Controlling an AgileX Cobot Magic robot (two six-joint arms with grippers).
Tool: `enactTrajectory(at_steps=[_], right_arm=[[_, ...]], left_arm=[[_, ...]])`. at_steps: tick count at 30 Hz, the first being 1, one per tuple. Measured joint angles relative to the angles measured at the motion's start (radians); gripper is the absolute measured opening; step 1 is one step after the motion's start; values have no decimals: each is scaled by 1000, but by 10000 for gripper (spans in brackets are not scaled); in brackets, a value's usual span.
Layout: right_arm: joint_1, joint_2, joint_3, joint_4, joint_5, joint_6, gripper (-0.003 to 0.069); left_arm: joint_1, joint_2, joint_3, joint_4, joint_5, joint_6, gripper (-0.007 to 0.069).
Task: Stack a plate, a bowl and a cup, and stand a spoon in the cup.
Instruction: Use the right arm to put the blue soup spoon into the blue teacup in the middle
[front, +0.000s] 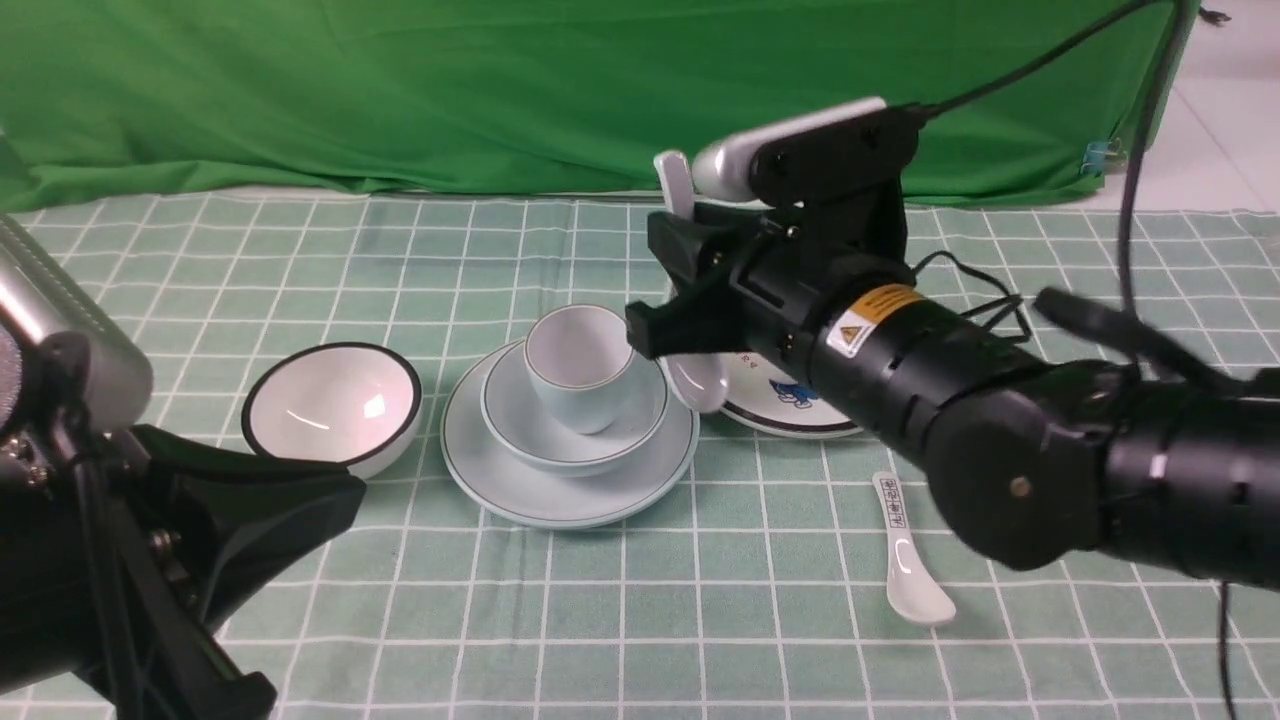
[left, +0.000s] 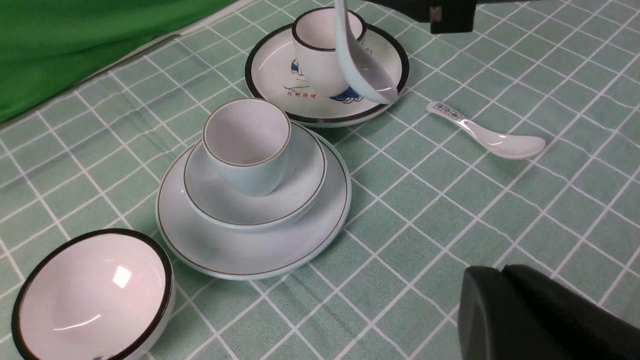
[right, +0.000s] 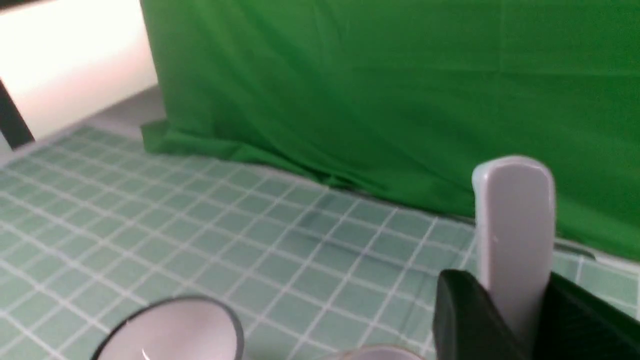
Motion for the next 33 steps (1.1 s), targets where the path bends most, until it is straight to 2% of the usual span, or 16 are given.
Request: enactTrajectory(at_steps=[1, 2, 5, 7, 15, 27, 30, 33], right_arm=[[-1, 4, 0, -10, -11, 11, 167], [-9, 49, -6, -104, -103, 104, 167], [-23, 120, -58, -222, -182, 228, 167], [-34, 176, -113, -255, -197, 261, 167], [-73, 349, -302, -316, -146, 303, 167], [-73, 460, -329, -326, -143, 303, 170], [-73, 469, -330, -326, -146, 303, 202], [-73, 472, -330, -326, -145, 303, 273]], left_arm=[[0, 0, 0, 0, 0, 0, 10], [0, 0, 0, 1, 0, 0, 10], [0, 0, 0, 2, 0, 0, 10], [0, 0, 0, 6, 0, 1, 10], [0, 0, 0, 16, -13, 1, 10], [0, 0, 0, 19, -43, 1, 10], [0, 0, 0, 19, -45, 1, 10], [0, 0, 0, 20, -45, 1, 10]])
